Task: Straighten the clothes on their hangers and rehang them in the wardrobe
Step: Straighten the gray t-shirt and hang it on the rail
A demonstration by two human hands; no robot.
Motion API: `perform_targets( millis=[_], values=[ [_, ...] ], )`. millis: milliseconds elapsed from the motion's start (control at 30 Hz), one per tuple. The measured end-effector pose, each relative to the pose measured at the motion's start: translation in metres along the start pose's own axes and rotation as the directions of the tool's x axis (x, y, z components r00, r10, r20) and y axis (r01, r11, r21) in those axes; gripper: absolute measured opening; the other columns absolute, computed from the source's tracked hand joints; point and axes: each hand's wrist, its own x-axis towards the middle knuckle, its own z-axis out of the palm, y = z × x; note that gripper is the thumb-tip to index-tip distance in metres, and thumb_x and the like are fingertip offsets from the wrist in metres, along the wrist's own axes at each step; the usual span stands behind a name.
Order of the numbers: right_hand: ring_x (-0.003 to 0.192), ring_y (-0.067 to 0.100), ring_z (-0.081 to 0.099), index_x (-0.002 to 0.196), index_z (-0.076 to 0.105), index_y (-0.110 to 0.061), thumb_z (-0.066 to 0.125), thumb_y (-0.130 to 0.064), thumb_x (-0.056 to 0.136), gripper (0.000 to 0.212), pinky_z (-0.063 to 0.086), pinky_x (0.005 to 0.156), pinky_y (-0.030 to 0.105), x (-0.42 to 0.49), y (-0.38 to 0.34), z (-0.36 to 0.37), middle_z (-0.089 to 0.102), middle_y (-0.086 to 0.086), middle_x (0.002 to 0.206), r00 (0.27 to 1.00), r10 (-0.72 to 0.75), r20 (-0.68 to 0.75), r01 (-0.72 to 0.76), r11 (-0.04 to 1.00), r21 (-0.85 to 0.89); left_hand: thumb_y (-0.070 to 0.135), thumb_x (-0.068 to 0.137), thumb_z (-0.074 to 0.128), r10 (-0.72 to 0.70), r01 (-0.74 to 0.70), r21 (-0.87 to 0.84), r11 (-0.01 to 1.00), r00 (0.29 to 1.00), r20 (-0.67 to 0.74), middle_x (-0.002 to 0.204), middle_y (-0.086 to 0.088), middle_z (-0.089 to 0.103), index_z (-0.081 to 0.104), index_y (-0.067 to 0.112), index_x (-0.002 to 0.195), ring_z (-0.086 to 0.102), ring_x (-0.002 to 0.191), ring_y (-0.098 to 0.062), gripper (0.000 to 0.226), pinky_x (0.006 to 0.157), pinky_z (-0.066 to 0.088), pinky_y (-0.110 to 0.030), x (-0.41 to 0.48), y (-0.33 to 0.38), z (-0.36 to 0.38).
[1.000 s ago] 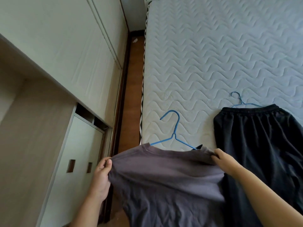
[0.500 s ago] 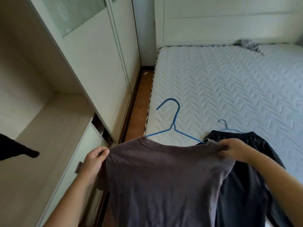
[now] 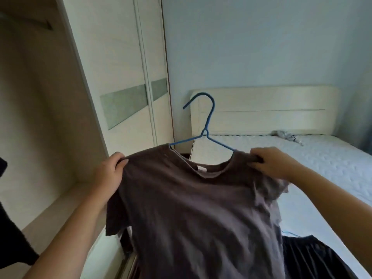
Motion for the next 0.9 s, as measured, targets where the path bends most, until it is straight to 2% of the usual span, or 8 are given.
perform_targets(
  millis=[67,133,233,333,467,567,767,900],
  values=[
    [0.081,0.028,0.056,0.07,0.046,-0.021,0.059,-0.027,0.084,0.02,0.035,0.064,0.032,0.0,0.003,-0.022,0.054,0.004,0.074,0.975,0.059,-0.214,-0.043,0.996,0.078,0.009,0.09,0.05,-0.023,0.024,0.01,1.0,0.996,-0.083,0.074,-0.016,0.059,0.059,-0.001,0.089,0.056,0.073,-0.031,0.014,0.066,0.039,-0.033,0.002,0.002,-0.004],
    [0.079,0.028,0.054,0.071,0.049,-0.017,0.059,-0.029,0.084,0.02,0.035,0.064,0.032,0.005,-0.002,-0.035,0.055,0.006,0.073,0.938,0.06,-0.341,-0.026,0.994,0.105,0.012,0.092,0.047,-0.059,0.056,-0.023,0.998,0.98,-0.19,0.072,-0.014,0.057,0.058,0.001,0.09,0.054,0.071,-0.033,0.015,0.066,0.04,-0.037,0.004,0.003,-0.011],
    [0.079,0.027,0.054,0.062,0.043,-0.024,0.059,-0.033,0.084,0.029,0.035,0.064,0.03,0.007,-0.02,-0.04,0.049,-0.004,0.065,0.991,-0.016,-0.133,0.01,0.999,-0.048,0.016,0.092,0.047,-0.093,0.095,0.0,0.995,0.972,-0.218,0.073,-0.008,0.055,0.058,0.006,0.088,0.052,0.072,-0.029,0.015,0.066,0.038,-0.034,0.009,0.002,-0.027],
    [0.076,0.025,0.05,0.067,0.052,-0.019,0.06,-0.028,0.084,0.021,0.036,0.065,0.031,0.014,-0.029,-0.051,0.053,0.002,0.069,0.961,0.021,-0.276,-0.004,0.998,0.062,0.015,0.091,0.05,-0.083,0.089,0.051,0.995,0.991,-0.102,0.074,-0.007,0.056,0.059,0.005,0.086,0.055,0.075,-0.032,0.014,0.066,0.036,-0.032,0.013,-0.004,-0.035],
    [0.074,0.025,0.049,0.061,0.05,-0.017,0.064,-0.025,0.081,0.026,0.033,0.064,0.03,0.033,-0.05,-0.041,0.048,-0.002,0.061,0.975,-0.059,-0.216,0.08,0.992,0.093,0.013,0.09,0.051,-0.11,0.115,0.057,0.992,0.99,-0.084,0.077,-0.011,0.06,0.059,0.004,0.087,0.058,0.08,-0.035,0.013,0.069,0.038,-0.033,0.011,-0.009,-0.044],
    [0.077,0.029,0.054,0.068,0.058,-0.007,0.068,-0.031,0.077,0.028,0.034,0.062,0.031,0.046,-0.044,-0.038,0.053,0.004,0.066,0.965,0.055,-0.256,-0.011,0.985,0.17,0.013,0.091,0.05,-0.022,0.029,0.174,0.984,0.999,-0.041,0.08,-0.015,0.062,0.059,0.002,0.088,0.057,0.078,-0.032,0.015,0.067,0.037,-0.032,0.008,-0.006,-0.056],
    [0.063,0.024,0.049,0.061,0.058,-0.003,0.063,-0.053,0.075,0.053,0.034,0.055,0.032,0.056,-0.059,-0.024,0.053,0.007,0.058,0.971,0.121,-0.207,-0.088,0.983,0.159,0.009,0.091,0.047,-0.006,0.056,0.281,0.958,0.984,-0.176,0.088,-0.026,0.063,0.058,-0.004,0.091,0.057,0.084,-0.042,0.017,0.065,0.032,-0.033,0.009,-0.016,-0.085],
    [0.057,0.019,0.046,0.054,0.053,-0.004,0.067,-0.048,0.075,0.051,0.031,0.053,0.03,0.059,-0.087,-0.014,0.05,0.009,0.056,0.986,0.062,-0.152,-0.02,0.964,0.265,0.009,0.091,0.047,-0.037,0.087,0.239,0.967,0.977,-0.208,0.085,-0.021,0.059,0.054,-0.002,0.092,0.053,0.077,-0.034,0.013,0.065,0.031,-0.031,-0.001,-0.031,-0.102]
  ],
)
